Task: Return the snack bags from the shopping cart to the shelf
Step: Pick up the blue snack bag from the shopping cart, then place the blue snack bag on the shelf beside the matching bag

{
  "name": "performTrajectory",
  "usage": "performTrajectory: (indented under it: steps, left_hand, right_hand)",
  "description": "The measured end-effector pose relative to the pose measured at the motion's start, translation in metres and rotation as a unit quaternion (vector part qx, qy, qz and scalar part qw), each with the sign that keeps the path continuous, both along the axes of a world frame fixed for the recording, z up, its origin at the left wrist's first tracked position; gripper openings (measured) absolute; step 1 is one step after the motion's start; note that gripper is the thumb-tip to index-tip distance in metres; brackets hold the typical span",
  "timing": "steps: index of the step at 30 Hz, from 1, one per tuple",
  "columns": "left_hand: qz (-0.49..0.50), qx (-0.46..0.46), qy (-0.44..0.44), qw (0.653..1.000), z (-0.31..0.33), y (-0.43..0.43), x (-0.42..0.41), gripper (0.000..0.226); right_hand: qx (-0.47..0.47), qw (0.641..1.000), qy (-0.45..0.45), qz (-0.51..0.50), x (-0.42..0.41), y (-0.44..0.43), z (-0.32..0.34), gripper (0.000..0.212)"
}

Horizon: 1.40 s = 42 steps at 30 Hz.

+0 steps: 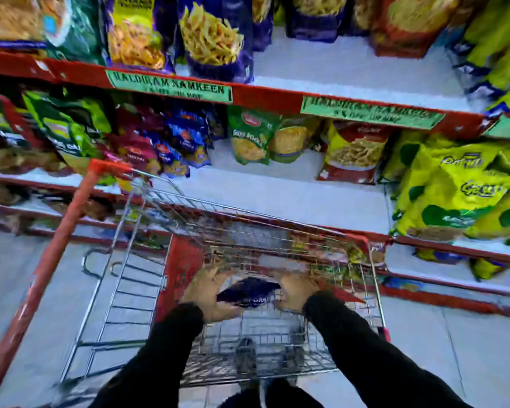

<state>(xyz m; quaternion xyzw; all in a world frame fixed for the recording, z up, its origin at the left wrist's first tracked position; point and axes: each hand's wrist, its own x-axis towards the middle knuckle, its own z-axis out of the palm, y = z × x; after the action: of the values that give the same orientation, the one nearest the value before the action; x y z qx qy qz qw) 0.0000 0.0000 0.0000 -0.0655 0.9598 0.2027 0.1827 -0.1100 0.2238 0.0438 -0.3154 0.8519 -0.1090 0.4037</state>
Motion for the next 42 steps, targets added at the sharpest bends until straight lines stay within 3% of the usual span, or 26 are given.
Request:
performTrajectory:
  steps: [2, 4, 7, 10, 15, 19, 22, 27, 29, 32, 37, 38, 42]
  left_hand:
    - [-0.021, -0.047, -0.11, 0.993, -0.014, -0.003, 0.002, 0.092]
    - [-0.005, -0.061, -0.156, 0.986, -0.025, -0.004, 0.006, 0.072]
    - [0.048, -0.048, -0.136, 0.988, -0.032, 0.0, 0.001, 0.044]
    - [0.128, -0.02, -0.123, 0.984, -0.035, 0.0, -0.004, 0.031]
    - [0.255, 0.04, -0.022, 0.966, -0.026, -0.006, -0.001, 0.028]
    - [0.311, 0.109, 0.122, 0.936, -0.001, -0.008, 0.004, 0.025]
    - [0.342, 0.189, 0.177, 0.903, 0.03, -0.003, 0.004, 0.02]
    - [0.358, 0.313, 0.277, 0.835, 0.089, 0.008, -0.028, 0.015]
    - [0.353, 0.339, 0.297, 0.82, 0.111, 0.01, -0.048, 0.009]
    - [0.335, 0.388, 0.328, 0.794, 0.151, 0.017, -0.079, 0.027]
    - [0.239, 0.484, 0.4, 0.741, 0.233, 0.038, -0.128, 0.008]
    - [0.237, 0.503, 0.409, 0.724, 0.247, 0.042, -0.142, 0.014]
    - [0.275, 0.597, 0.408, 0.633, 0.3, 0.056, -0.193, 0.04]
  right_hand:
    - [0.017, 0.999, 0.027, 0.017, 0.001, -0.008, -0.013, 0.036]
    - [0.05, 0.997, 0.05, 0.008, 0.003, -0.013, -0.022, 0.034]
    - [0.081, 0.993, 0.075, -0.032, 0.0, -0.023, -0.035, 0.029]
    - [0.087, 0.989, 0.099, -0.069, -0.006, -0.026, -0.046, 0.024]
    - [0.012, 0.982, 0.128, -0.135, -0.006, -0.014, -0.04, 0.024]
    - [-0.13, 0.958, 0.097, -0.238, -0.004, 0.001, -0.012, 0.019]
    - [-0.235, 0.927, 0.061, -0.287, -0.003, 0.01, 0.019, 0.022]
    - [-0.359, 0.863, 0.077, -0.347, -0.019, 0.015, 0.078, 0.023]
    - [-0.417, 0.824, 0.086, -0.375, -0.031, 0.017, 0.101, 0.021]
    - [-0.507, 0.75, 0.08, -0.418, -0.051, 0.022, 0.141, 0.014]
    - [-0.616, 0.651, 0.075, -0.437, -0.087, 0.032, 0.21, 0.016]
    - [-0.639, 0.631, 0.069, -0.434, -0.094, 0.033, 0.225, 0.007]
    - [-0.701, 0.577, 0.049, -0.416, -0.122, 0.035, 0.281, 0.006]
